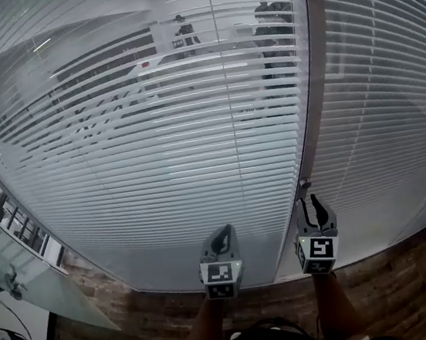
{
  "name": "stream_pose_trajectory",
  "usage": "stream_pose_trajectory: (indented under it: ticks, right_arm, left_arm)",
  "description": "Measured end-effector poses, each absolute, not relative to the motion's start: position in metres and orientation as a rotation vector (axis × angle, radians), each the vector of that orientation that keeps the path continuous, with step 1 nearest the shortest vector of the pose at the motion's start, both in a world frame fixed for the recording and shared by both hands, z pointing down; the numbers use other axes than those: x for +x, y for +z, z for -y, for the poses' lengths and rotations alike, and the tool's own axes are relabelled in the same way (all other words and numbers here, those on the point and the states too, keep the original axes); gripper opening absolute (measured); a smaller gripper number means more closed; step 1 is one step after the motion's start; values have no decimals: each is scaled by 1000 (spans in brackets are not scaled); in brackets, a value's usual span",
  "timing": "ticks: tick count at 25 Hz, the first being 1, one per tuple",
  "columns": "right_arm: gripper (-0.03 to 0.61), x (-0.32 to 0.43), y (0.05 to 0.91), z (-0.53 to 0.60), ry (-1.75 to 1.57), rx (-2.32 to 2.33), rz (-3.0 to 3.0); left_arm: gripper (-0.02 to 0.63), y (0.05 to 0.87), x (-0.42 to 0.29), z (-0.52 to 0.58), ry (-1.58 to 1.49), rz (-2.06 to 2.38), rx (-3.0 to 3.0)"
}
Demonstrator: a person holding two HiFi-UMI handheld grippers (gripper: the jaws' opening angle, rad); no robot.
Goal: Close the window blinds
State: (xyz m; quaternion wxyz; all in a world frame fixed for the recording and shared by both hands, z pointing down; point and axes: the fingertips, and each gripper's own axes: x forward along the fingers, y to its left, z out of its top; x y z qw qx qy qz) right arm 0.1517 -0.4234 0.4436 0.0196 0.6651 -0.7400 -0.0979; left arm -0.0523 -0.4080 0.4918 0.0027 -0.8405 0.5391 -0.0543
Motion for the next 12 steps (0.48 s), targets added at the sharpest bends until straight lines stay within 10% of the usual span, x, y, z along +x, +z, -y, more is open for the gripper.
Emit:
stream_pose_trajectory:
  ticks: [12]
  right_arm:
    - [124,163,433,452,-231,2135,2305]
  left_arm:
    - [-6,512,-62,401,-209,-1675,-2643]
